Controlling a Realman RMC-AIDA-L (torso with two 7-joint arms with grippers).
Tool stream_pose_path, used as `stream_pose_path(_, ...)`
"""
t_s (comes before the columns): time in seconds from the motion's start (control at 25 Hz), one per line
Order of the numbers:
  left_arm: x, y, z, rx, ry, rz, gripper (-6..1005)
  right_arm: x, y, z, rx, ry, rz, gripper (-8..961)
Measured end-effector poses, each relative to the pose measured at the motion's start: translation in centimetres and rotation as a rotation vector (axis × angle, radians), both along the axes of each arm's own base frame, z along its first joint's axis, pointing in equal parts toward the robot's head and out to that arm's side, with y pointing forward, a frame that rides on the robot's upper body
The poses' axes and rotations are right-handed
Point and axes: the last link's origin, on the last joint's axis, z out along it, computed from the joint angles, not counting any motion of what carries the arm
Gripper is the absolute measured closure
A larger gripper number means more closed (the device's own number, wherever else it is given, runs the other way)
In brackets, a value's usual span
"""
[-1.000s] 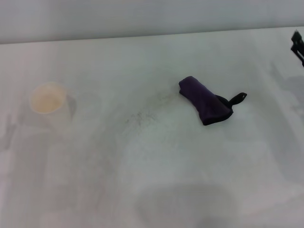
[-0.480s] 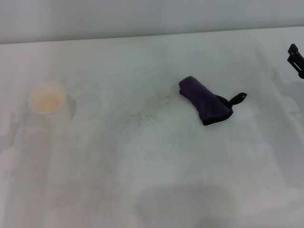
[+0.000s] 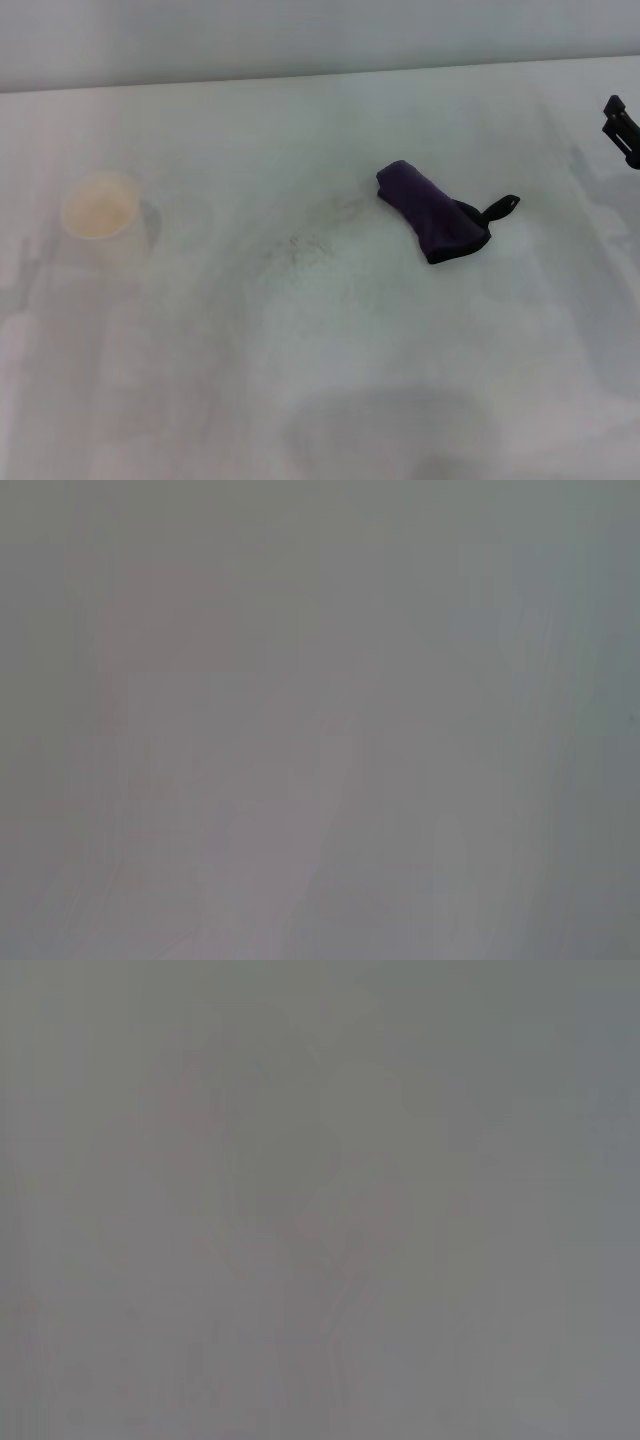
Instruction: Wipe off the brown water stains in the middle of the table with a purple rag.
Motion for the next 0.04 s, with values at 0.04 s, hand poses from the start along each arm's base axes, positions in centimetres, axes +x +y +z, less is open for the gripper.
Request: stream_pose_path(0.04, 0.05, 0.1, 0.02, 0.001, 0.0, -0.002, 107, -0.01, 0.0, -0.02, -0.001, 0.0, 0.001, 77)
